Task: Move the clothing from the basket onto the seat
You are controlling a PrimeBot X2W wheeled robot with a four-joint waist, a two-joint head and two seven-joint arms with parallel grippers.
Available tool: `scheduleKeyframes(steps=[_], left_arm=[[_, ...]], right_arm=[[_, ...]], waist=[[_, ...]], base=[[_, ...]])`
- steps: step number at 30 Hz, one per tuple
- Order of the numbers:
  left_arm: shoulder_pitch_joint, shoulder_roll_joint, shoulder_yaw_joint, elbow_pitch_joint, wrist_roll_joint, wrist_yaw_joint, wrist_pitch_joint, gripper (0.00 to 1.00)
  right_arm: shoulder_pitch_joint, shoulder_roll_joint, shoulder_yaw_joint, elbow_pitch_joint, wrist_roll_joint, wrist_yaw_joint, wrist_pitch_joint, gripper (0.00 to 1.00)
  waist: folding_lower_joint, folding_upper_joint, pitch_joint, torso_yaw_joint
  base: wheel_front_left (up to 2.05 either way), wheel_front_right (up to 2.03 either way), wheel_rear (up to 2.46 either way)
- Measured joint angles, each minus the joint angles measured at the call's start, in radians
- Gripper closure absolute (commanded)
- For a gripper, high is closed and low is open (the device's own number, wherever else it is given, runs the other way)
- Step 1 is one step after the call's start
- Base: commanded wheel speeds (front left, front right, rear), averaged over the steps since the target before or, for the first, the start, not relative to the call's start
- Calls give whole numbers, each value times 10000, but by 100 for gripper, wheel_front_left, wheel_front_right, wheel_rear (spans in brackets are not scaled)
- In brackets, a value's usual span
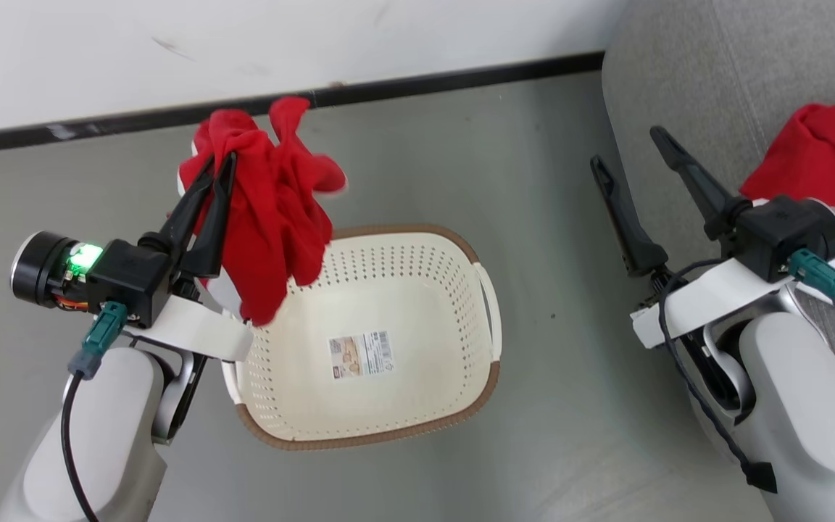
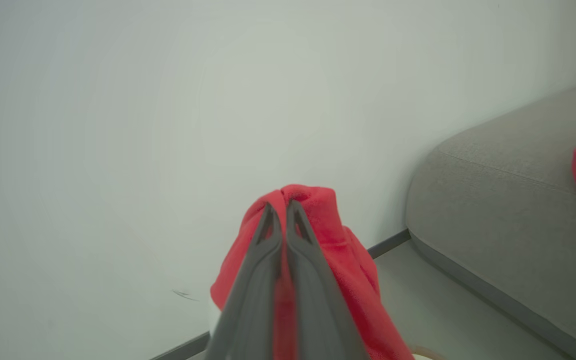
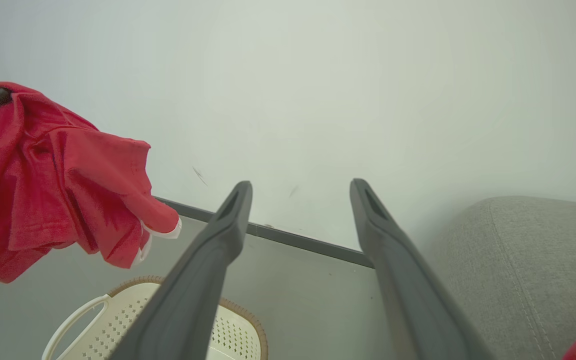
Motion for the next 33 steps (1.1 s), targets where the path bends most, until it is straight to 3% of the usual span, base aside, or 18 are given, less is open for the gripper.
scheduleKeyframes(steps=[15, 33], left_arm=[[350, 153, -389, -765, -86, -439, 198, 100], [392, -163, -1392, -1181, -255, -972, 1122, 100]], right_arm=[[1053, -236, 999, 566, 46, 0, 0, 0], [1297, -393, 4418, 970, 520, 0, 0, 0]], waist=[[0, 0, -1937, 779], [0, 0, -3675, 1446]], base=[[0, 0, 0], [0, 0, 0]])
